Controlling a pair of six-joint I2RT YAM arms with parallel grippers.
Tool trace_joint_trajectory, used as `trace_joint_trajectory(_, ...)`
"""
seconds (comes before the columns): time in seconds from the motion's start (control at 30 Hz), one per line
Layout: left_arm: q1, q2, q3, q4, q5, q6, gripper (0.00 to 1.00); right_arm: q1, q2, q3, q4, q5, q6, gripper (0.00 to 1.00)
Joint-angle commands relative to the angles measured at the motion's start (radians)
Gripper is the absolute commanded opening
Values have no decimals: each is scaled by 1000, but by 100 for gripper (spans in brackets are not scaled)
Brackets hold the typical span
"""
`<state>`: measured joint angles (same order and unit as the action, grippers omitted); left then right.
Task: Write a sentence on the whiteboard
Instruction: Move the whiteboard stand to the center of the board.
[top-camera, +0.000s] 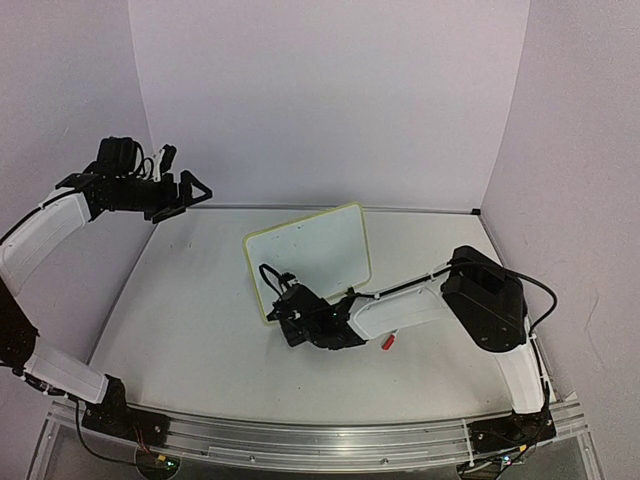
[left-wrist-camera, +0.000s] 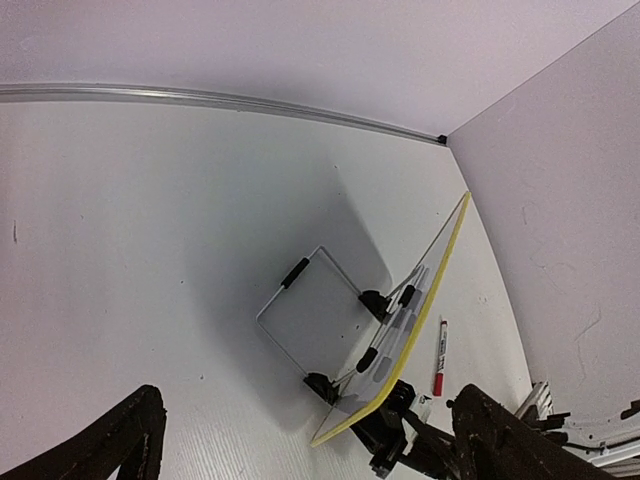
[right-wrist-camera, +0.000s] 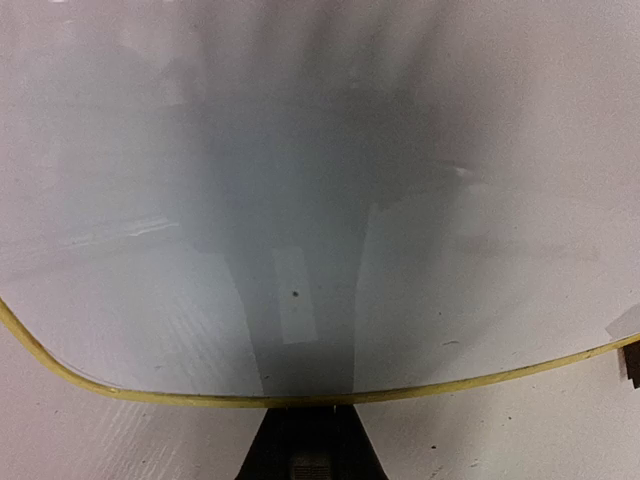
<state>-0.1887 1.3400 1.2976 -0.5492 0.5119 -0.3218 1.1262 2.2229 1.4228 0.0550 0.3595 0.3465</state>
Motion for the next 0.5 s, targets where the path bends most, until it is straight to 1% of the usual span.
trace_joint_trajectory(0.0,11,-47,-14,17,-12,12,100,4,35,78,-197,239,124,0)
trace_joint_trajectory(0.2,14,-50,-35,32,-8,6,100,1,78,140,-284,295,191,0)
trace_joint_trajectory(0.3,14,-50,-39,29,-7,8,100,-13,93,161,-289,272,219,0)
trace_joint_trajectory(0.47,16,-65,-54,26,-17,12,100,-28,118,204,-296,245,218,1)
